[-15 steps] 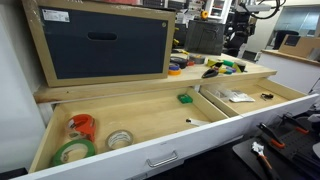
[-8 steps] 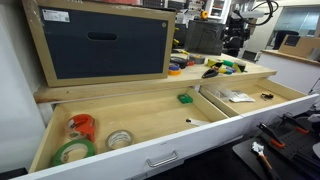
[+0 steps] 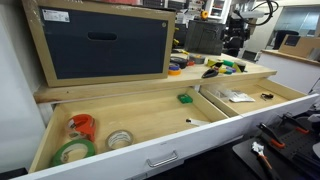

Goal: Pick up the yellow and black object and put it in the right open top drawer

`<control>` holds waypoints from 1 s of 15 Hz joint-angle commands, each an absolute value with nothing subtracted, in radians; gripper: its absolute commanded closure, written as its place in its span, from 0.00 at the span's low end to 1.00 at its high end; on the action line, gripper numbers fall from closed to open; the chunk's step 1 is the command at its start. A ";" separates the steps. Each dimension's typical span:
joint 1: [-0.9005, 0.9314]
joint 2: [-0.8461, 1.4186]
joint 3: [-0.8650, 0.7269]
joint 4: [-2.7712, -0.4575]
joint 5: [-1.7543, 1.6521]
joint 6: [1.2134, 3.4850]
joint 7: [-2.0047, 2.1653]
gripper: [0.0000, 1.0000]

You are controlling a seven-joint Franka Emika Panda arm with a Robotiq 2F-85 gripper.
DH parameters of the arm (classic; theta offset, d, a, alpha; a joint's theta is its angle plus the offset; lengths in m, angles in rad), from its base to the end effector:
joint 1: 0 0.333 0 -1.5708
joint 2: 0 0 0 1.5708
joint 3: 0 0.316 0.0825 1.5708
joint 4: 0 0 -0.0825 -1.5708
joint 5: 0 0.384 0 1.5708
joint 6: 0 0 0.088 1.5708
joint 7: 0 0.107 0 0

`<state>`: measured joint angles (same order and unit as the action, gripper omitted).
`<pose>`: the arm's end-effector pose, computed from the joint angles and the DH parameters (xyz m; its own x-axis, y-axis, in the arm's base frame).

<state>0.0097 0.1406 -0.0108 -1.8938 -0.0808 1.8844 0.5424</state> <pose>0.5775 -0.0065 0.4177 0.8646 -0.4942 -0.0907 -0.4801 -0.8658 0.1407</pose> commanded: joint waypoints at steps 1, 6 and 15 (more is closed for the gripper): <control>0.022 0.161 -0.023 -1.905 -0.099 1.933 0.611 0.00; 0.031 0.205 -0.037 -1.998 -0.105 2.124 0.773 0.00; 0.039 0.218 -0.094 -2.176 -0.109 2.432 1.043 0.00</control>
